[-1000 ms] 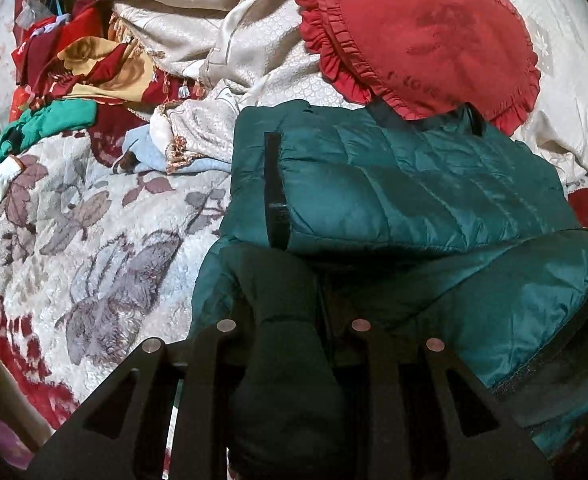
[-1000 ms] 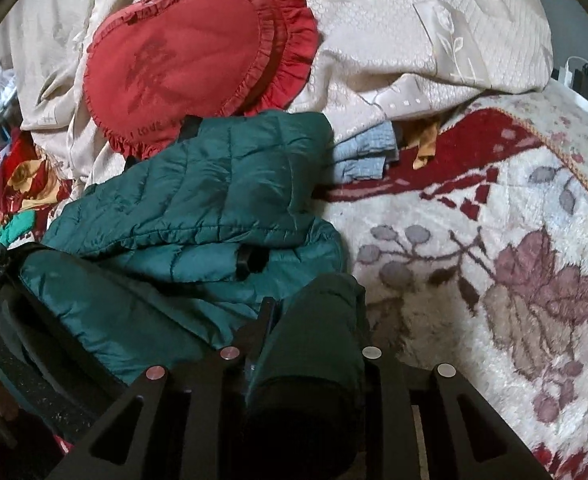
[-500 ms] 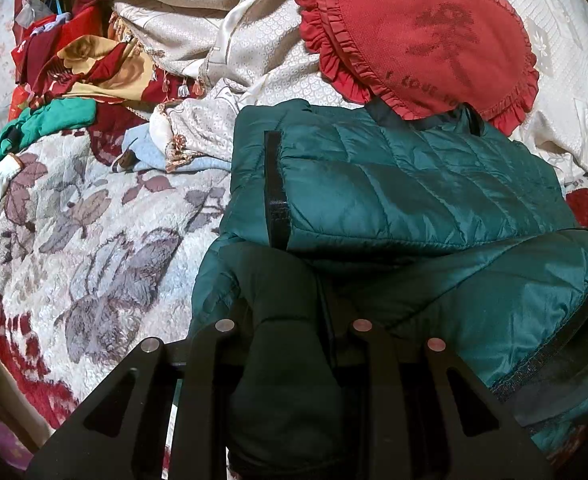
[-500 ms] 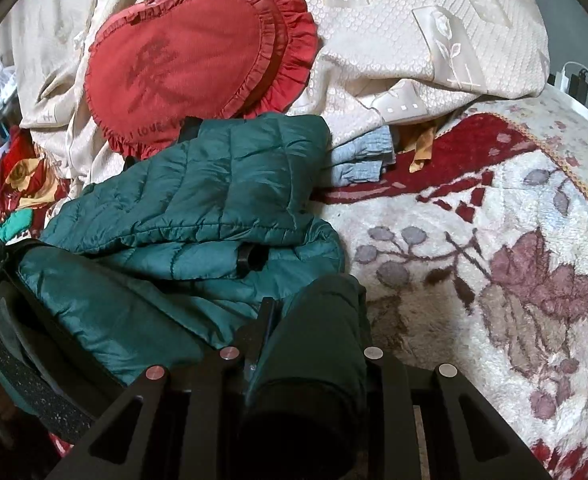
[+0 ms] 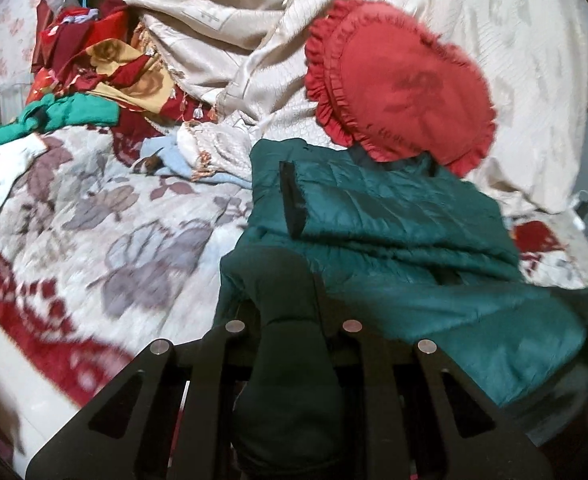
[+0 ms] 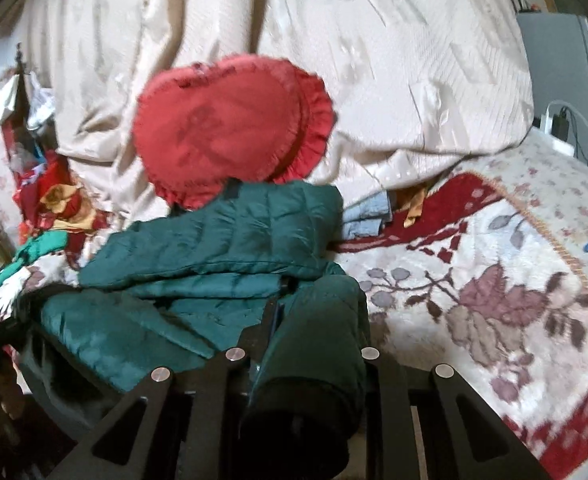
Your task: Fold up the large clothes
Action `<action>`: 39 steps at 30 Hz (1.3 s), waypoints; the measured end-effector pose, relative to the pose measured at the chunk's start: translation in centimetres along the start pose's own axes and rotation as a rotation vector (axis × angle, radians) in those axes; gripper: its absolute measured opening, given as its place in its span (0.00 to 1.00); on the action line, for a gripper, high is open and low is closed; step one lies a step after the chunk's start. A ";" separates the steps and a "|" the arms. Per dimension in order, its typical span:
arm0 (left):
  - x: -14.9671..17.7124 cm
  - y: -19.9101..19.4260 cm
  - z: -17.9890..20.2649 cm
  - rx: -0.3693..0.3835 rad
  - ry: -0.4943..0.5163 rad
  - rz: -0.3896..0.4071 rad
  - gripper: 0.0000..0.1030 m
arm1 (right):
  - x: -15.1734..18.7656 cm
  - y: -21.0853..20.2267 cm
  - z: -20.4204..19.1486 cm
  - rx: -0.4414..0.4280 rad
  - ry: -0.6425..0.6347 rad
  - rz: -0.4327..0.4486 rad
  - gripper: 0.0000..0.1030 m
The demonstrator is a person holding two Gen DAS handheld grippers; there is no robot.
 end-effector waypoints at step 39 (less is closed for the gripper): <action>-10.3 -3.5 0.1 0.203 -0.446 0.182 0.14 | -9.5 -0.9 0.0 -0.100 0.185 0.081 0.14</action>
Point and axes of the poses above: each gripper's, at about its wrist camera, not at the fingertips, and y roughly the way its jaws point, z to its right, x to its underside, the point moved 10 cm from there along y, roughly the way its jaws point, and after that the axes turned 13 degrees about x, right-handed, at the moved point
